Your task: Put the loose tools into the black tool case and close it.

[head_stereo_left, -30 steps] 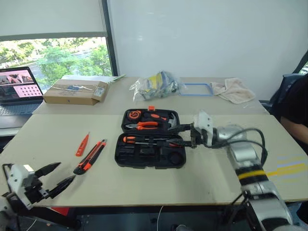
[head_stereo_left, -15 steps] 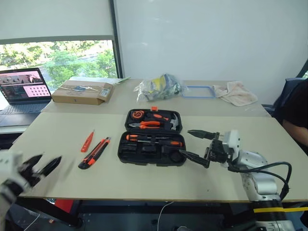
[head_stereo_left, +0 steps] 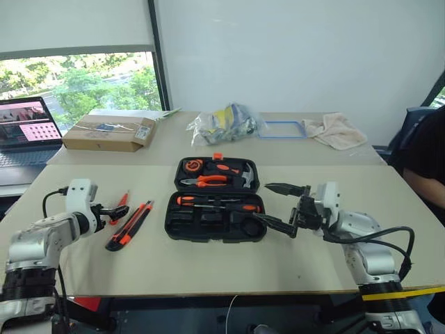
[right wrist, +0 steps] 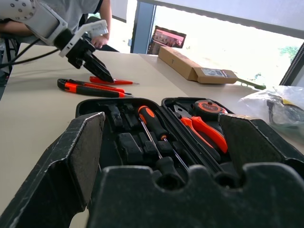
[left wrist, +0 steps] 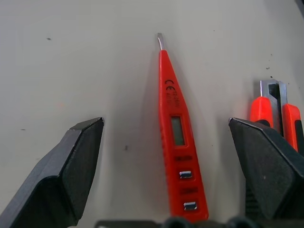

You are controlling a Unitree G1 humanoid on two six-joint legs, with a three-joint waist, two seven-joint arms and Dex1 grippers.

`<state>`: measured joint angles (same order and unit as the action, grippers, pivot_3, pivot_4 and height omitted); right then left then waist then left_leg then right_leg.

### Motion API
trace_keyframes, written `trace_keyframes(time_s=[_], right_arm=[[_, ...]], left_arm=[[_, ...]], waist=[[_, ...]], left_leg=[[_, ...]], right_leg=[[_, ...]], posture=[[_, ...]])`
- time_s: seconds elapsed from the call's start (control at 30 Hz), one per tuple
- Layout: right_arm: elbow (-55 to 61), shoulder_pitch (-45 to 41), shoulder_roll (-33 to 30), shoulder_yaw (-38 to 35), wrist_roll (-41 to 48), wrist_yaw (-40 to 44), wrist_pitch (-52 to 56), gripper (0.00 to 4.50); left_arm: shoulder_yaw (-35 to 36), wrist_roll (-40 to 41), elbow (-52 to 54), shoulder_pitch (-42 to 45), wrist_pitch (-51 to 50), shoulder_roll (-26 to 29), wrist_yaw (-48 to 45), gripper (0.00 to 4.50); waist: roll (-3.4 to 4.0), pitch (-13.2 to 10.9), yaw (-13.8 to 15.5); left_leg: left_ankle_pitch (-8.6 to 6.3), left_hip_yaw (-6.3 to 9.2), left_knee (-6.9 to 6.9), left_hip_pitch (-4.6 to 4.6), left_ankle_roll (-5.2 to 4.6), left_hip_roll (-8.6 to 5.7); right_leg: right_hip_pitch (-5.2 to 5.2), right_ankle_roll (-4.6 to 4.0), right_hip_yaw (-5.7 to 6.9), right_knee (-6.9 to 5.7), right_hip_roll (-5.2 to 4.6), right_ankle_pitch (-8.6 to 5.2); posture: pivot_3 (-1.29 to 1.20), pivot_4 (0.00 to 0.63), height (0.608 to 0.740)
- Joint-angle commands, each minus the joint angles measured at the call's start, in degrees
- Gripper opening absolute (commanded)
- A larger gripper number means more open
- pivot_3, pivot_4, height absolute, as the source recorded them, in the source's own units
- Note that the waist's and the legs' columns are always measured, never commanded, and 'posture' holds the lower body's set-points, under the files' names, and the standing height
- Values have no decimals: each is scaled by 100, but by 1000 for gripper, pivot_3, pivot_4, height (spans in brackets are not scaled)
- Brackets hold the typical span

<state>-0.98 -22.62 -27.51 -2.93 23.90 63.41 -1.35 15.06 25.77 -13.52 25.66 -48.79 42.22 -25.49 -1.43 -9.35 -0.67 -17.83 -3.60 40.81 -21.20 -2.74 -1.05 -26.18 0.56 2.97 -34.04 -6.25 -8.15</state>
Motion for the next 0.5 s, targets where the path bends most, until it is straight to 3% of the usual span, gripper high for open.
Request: trace_keyframes(time_s=[0.03, 0.33, 0.5], right_arm=[[204, -144, -141, -178, 166, -64, 49, 4500], [321, -74, -311, -213, 197, -90, 113, 4500], [575, 112, -444, -272, 281, -118, 241, 4500]], left_arm=[[-100, -150, -106, 67, 6, -21, -86, 3753], [147, -136, -203, -189, 221, 169, -616, 507], [187, -57, -345, -105, 1492, 533, -2004, 452]], waist=[[0, 0, 8], [0, 0, 4], [-5, -3, 4]], left_leg=[[0, 0, 0, 0, 0, -1], [1, -1, 2, 6, 2, -1], [2, -1, 2, 4, 3, 1]], right_leg=[[1, 1, 0, 0, -2, 0], [4, 1, -3, -3, -4, 0], [1, 0, 0, -4, -3, 0]], posture=[[0, 150, 740], [0, 150, 740], [0, 150, 740]])
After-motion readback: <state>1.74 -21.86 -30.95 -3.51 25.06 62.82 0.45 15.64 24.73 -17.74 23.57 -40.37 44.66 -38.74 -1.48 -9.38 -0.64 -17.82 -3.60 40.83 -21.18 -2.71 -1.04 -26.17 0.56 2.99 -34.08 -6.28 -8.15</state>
